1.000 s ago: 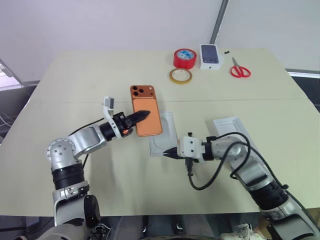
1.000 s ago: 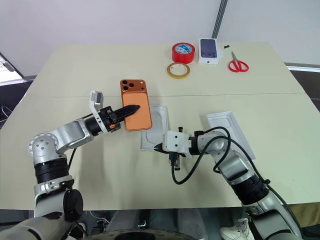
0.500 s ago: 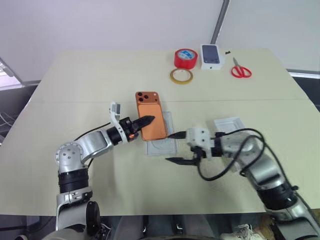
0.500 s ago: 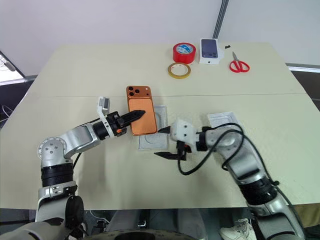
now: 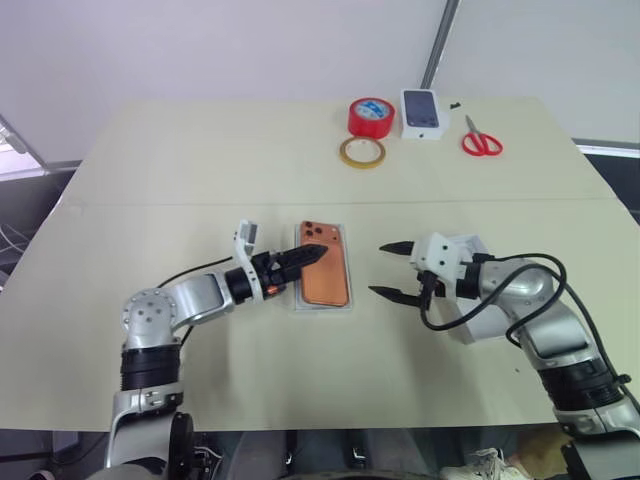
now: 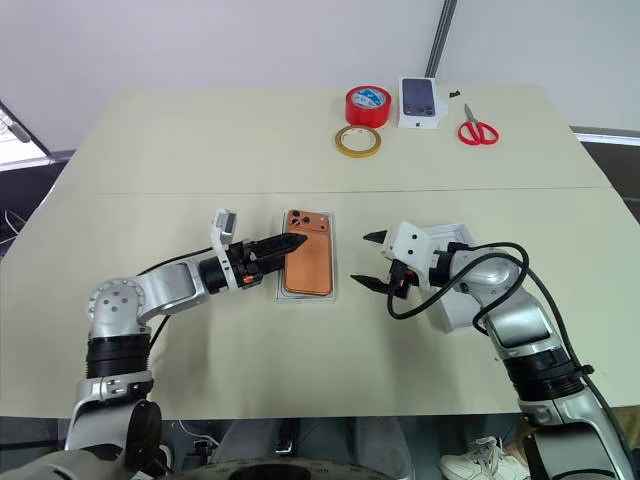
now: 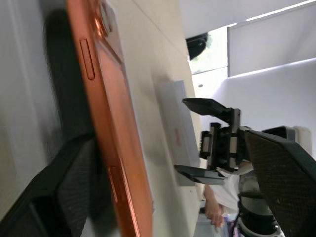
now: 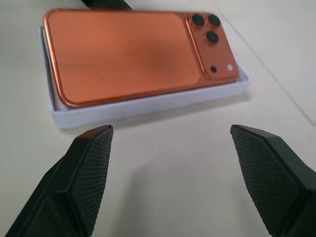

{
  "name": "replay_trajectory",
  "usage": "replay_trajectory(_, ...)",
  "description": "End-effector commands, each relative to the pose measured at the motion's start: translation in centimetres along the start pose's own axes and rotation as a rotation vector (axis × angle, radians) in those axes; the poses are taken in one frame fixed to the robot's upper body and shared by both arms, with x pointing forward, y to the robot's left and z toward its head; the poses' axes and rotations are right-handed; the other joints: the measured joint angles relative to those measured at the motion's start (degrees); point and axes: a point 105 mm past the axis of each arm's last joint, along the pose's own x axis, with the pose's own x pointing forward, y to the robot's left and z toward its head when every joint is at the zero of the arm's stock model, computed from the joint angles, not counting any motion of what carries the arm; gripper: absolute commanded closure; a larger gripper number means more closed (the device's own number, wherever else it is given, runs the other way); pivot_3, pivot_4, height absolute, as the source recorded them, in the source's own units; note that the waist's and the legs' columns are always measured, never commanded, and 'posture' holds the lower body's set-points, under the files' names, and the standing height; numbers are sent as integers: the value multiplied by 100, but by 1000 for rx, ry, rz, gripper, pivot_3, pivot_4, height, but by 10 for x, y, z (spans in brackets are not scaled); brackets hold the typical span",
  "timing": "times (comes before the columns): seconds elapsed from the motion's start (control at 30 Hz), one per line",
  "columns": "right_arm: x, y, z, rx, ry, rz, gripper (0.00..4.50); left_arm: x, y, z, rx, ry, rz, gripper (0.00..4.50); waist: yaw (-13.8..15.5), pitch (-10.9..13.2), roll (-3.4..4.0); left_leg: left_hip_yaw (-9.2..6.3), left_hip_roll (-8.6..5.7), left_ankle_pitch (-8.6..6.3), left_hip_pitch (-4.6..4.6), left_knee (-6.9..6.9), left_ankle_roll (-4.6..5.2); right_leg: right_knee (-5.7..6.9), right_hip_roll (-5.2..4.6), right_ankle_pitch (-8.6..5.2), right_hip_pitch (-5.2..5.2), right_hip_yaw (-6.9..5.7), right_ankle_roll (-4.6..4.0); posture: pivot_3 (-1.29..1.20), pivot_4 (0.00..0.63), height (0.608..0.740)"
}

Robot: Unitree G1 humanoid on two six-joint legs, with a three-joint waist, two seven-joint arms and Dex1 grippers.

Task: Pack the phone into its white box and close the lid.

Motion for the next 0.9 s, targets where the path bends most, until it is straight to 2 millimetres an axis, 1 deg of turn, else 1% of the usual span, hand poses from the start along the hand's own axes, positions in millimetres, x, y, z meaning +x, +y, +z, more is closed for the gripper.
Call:
replay_trajectory(0.03, 4, -1, 11, -44, -37, -9, 492, -5, -18, 8, 64, -11, -46, 121, 3, 0, 0, 0, 0, 0, 0, 0, 0, 0, 0, 0, 0, 0, 0, 0, 150, 740)
replay_trajectory(0.1, 8, -1, 12, -46, -43, -9, 492, -7, -23, 9, 86, 1, -56, 121, 0, 0, 0, 0, 0, 0, 0, 0, 0, 0, 0, 0, 0, 0, 0, 0, 150, 740)
replay_trajectory(0.33, 14, -1, 12, -53, -45, -4, 492, -23, -28, 6, 144, 46, -36, 121, -12, 0, 0, 0, 0, 0, 0, -1, 0, 0, 0, 0, -1, 0, 0, 0, 150, 740)
replay_trajectory(0.43, 16, 0, 12, -56, -45, 3, 492, -33, -27, 12, 181, 38, -1, 121, -18, 0, 1, -1, 1, 0, 1, -1, -1, 2, 0, 0, -2, 0, 0, 0, 150, 740)
replay_trajectory(0.47, 16, -1, 12, -46, -43, -4, 492, -35, -24, 19, 217, 3, 33, 121, -16, 1, 2, -1, 1, 0, 2, -1, -1, 3, 0, 0, -2, 0, 0, 0, 150, 740)
replay_trajectory(0.5, 16, -3, 11, -23, -44, -14, 752, -35, -21, 30, 248, -52, 71, 343, -11, 1, 2, -1, 1, 0, 2, -1, 0, 2, 0, 0, -2, 0, 0, 0, 150, 740)
replay_trajectory(0.53, 16, -3, 11, -28, -44, -12, 1027, -36, -12, 43, 304, -107, 156, 619, -8, 1, 2, 0, 1, 0, 2, -1, -1, 2, 0, 0, -2, 0, 0, 0, 150, 740)
replay_trajectory(0.57, 16, -4, 11, -44, -43, -18, 1381, -37, -5, 54, 396, -144, 232, 929, -4, 1, 2, 0, 0, 0, 2, 0, -1, 2, 0, 0, -1, 0, 0, 0, 150, 740)
replay_trajectory(0.6, 17, -7, 10, -67, -41, -35, 1800, -38, 1, 59, 518, -146, 296, 1326, -3, 1, 2, 0, 0, 1, 1, -1, -1, 1, 0, 0, -1, 0, -1, 0, 150, 740)
replay_trajectory(0.63, 19, -10, 10, -93, -35, -58, 2312, -38, 6, 59, 635, -116, 341, 1862, -7, 1, 3, 0, -1, 1, 2, -1, -1, 1, 0, 0, -1, 0, -1, 0, 150, 740)
replay_trajectory(0.67, 21, -13, 7, -115, -17, -76, 2796, -36, 11, 58, 693, -105, 356, 2336, -11, 1, 7, 2, -2, 1, 1, -5, -2, -1, 1, -1, -1, 0, -1, 0, 150, 740)
replay_trajectory(0.77, 28, -15, -3, -203, 41, -88, 4370, -27, 25, 52, 716, -73, 368, 3891, -2, 1, 11, 6, -3, 0, 2, -10, -1, -10, -1, -1, 1, 1, -2, 0, 150, 740)
replay_trajectory(0.8, 31, -14, -5, -201, 46, -81, 4500, -23, 29, 45, 763, -26, 371, 4327, 0, 1, 11, 6, -3, 0, 1, -9, 0, -11, -2, -1, 1, 2, -2, 0, 150, 740)
replay_trajectory(0.83, 33, -13, -7, -196, 52, -76, 4500, -19, 34, 35, 797, 35, 369, 4448, -8, 2, 9, 6, -3, 0, 1, -9, 0, -11, -2, -1, 1, 2, -2, 0, 150, 740)
replay_trajectory(0.9, 37, -13, -10, -215, 67, -70, 4500, -10, 38, 20, 824, 96, 337, 4448, -12, 3, 11, 6, -2, 0, 1, -10, 0, -11, -2, -1, 0, 2, -1, 0, 150, 740)
